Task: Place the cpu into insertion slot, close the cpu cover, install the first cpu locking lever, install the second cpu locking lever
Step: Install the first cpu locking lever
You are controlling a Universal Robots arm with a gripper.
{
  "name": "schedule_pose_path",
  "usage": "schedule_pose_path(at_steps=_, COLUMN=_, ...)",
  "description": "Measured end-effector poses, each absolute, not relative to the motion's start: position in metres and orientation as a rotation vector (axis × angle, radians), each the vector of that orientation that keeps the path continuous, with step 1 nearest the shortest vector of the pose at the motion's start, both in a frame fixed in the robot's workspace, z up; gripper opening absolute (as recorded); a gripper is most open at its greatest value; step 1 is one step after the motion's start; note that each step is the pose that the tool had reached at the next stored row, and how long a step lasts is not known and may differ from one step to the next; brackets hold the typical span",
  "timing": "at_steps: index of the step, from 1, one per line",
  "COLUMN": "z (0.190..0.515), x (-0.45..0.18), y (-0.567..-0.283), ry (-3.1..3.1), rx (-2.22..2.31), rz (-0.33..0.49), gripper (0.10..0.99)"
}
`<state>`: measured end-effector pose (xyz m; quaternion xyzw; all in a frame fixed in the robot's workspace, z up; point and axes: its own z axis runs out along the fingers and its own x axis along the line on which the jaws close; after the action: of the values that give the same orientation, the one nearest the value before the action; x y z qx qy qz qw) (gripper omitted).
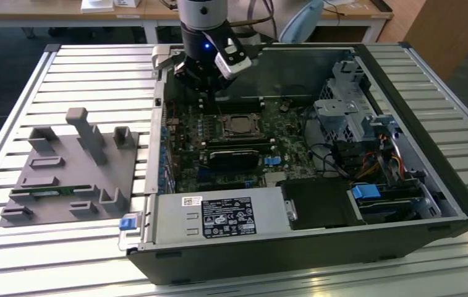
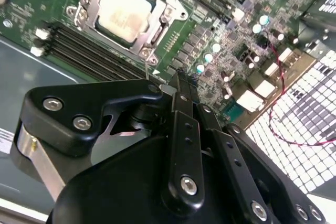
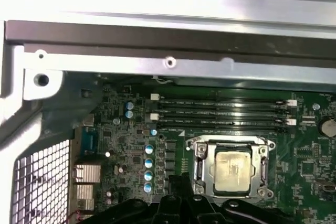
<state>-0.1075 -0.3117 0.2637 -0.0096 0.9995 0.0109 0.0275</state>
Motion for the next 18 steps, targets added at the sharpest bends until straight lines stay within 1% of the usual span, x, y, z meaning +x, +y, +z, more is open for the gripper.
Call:
schedule_pose_path(at_steps=10, z=0.257, x=-0.112, y=-0.294, ry=3.086, rx=-0.037, rz=0.034, gripper=0.106)
schedule_pose_path(at_steps=18, z=0.257, x=-0.104, y=-0.292, ry=3.086, rx=-0.037, rz=0.034, gripper=0.106)
